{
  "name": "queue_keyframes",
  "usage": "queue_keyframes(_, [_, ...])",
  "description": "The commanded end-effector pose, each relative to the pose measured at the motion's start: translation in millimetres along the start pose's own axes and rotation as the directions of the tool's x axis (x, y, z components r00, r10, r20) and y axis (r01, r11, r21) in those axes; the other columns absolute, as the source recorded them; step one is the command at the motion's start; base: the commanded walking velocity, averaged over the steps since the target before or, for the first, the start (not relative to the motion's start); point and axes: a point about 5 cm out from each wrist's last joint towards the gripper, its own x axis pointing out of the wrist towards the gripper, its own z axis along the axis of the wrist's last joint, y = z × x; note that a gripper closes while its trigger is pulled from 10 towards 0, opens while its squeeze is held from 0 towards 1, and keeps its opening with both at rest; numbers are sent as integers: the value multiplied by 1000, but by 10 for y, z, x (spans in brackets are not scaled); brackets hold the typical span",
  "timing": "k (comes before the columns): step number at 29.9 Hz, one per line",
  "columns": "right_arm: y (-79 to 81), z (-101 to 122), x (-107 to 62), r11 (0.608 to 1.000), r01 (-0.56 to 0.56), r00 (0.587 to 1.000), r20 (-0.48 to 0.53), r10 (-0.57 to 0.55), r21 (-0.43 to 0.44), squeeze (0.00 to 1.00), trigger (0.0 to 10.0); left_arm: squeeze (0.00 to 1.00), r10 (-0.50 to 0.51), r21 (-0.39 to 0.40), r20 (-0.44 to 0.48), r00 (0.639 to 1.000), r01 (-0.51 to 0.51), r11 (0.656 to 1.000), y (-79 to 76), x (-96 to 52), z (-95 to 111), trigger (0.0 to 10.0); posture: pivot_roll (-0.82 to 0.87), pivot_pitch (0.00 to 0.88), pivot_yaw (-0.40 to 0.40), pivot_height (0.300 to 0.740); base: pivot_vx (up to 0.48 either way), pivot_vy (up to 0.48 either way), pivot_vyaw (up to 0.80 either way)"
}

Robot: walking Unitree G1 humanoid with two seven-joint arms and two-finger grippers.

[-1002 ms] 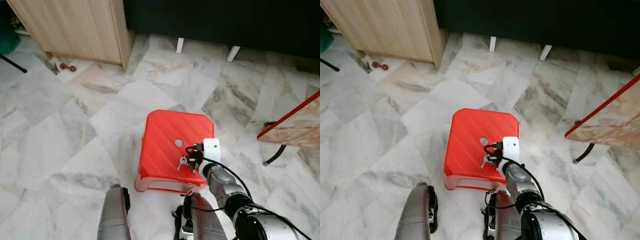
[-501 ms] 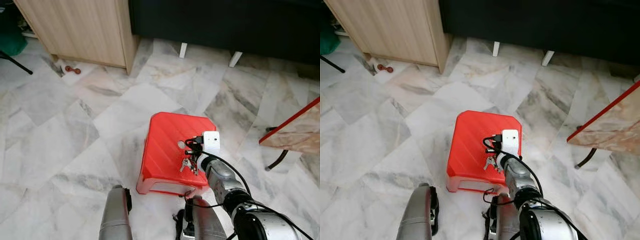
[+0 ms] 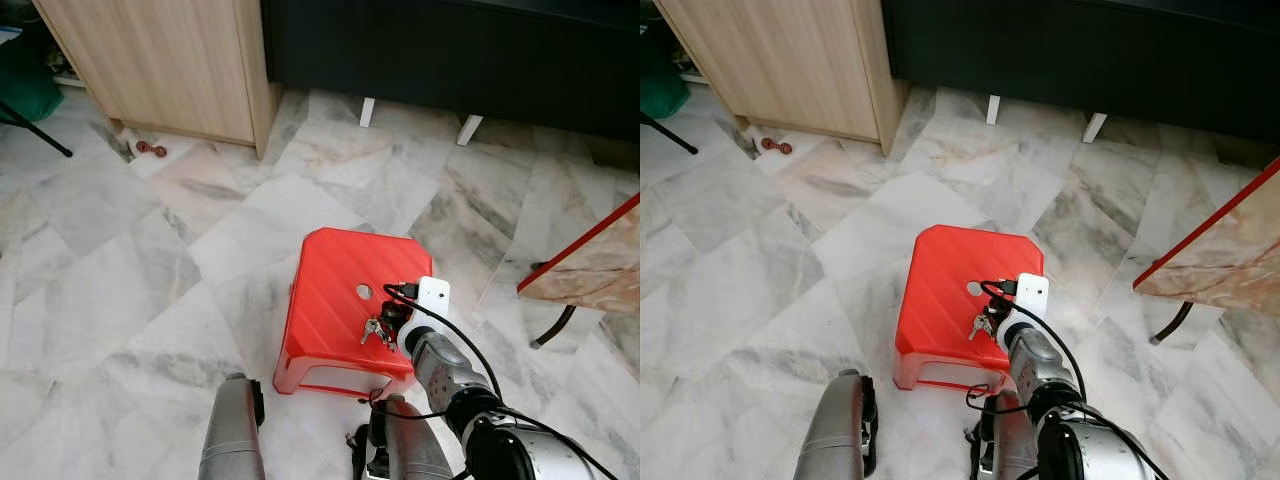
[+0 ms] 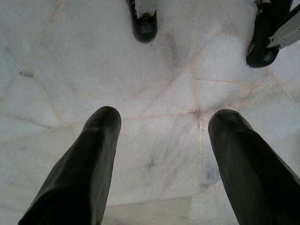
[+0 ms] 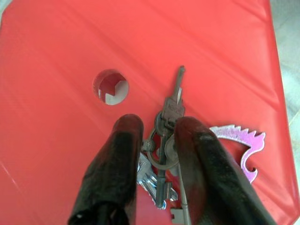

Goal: Hang keys on a hook

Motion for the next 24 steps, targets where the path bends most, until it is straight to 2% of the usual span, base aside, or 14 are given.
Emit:
queue_keyframes(1, [-38, -122, -18, 999, 21, 999, -46, -19, 33, 1000, 10000, 0, -3, -23, -55, 998, 1, 1000, -26, -74, -194, 10000, 171, 319, -93, 650, 0, 0, 0])
queue_keyframes(15, [-34, 52, 5, 998, 19, 1000, 1, -19, 54, 1000, 10000, 0, -10, -29, -49, 999, 9, 1000, -66, -85, -215, 10000, 161, 329, -103, 650, 0, 0, 0])
queue_keyframes(24, [-88, -141, -25, 999, 33, 995, -92, -29, 43, 1000, 10000, 0, -13, -31, -45, 999, 12, 999, -80, -96, -225, 10000, 161, 334, -103, 650, 0, 0, 0])
